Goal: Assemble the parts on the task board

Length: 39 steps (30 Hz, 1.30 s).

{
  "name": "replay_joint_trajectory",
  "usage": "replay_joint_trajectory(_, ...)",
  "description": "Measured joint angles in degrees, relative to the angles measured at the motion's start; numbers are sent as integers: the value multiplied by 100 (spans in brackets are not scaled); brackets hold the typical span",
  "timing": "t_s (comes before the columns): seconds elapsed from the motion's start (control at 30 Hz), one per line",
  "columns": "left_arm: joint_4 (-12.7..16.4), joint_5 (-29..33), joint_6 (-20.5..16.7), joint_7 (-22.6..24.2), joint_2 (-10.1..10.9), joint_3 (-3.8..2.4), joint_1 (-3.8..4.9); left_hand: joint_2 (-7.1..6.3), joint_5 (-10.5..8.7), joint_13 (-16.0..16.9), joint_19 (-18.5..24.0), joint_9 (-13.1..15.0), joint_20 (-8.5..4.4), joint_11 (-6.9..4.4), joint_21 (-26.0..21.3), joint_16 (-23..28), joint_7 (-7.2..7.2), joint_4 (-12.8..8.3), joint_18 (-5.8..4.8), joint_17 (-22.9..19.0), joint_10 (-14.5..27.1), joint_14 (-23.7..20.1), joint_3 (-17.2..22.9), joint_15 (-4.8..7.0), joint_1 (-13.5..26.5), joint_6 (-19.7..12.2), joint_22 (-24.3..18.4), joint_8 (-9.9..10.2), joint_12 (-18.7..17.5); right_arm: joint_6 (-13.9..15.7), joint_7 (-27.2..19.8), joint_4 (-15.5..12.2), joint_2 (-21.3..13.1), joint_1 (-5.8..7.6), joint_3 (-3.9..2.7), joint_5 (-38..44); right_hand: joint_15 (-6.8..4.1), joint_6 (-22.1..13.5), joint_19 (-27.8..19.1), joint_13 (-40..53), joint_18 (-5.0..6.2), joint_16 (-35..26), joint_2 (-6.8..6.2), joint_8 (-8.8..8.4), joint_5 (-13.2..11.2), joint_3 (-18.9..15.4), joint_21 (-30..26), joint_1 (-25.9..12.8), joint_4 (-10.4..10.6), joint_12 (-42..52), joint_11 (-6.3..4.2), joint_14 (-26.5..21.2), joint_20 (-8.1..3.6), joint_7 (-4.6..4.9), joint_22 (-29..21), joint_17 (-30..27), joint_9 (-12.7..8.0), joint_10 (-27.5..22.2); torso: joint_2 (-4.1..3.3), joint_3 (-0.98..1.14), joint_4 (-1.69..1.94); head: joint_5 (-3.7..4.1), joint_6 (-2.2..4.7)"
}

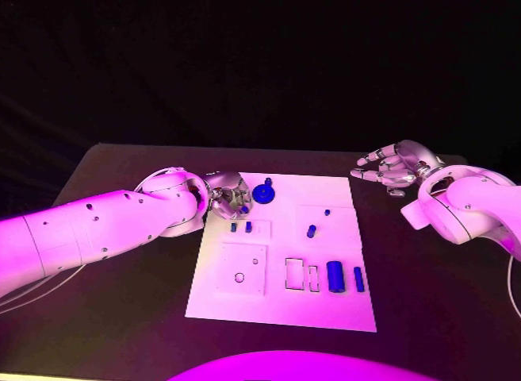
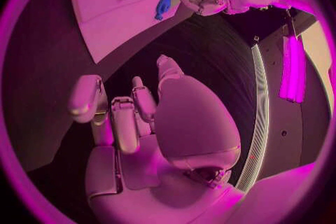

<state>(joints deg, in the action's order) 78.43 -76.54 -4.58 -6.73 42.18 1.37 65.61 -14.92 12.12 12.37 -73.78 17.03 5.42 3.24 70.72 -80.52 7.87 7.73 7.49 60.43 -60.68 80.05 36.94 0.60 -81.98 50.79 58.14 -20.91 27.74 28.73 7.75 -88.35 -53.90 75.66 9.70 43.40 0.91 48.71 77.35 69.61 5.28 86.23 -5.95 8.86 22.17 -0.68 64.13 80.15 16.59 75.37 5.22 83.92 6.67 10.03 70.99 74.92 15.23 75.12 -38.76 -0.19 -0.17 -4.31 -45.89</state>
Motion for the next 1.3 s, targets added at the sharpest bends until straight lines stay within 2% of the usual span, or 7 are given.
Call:
replay_joint_trajectory(0.73,5,64,-52,-20,9,0,-2,-53,0,60,-1,-67,0,-17,0,0,-29,0,0,8,-99,0,0,0,53,-194,19,233,0,4,-3,11,1,-3,0,3,0,0,0,-5,0,0,0,0,0,0,-24,0,0,0,0,0,0,0,-8,-1,0,0,-4,1,-1,7,6)
replay_joint_trajectory(1.13,5,73,-30,-63,15,0,-3,-106,0,87,-1,-78,1,-25,0,0,-9,1,0,27,-132,0,-1,0,106,-214,36,267,0,4,-3,14,0,-8,0,2,0,0,0,-5,0,0,0,0,0,0,-24,0,0,0,0,0,0,0,-8,-1,1,0,-4,1,0,7,-5)
replay_joint_trajectory(1.3,5,80,-29,-73,20,0,-3,-129,0,127,31,-135,-31,-36,0,-5,-91,23,0,38,-160,-3,-30,3,129,-383,23,438,-11,5,-3,16,-2,-9,0,2,0,0,0,-10,1,-23,0,0,24,0,-24,0,0,0,0,0,0,0,-8,-1,-6,0,-3,1,2,7,-2)
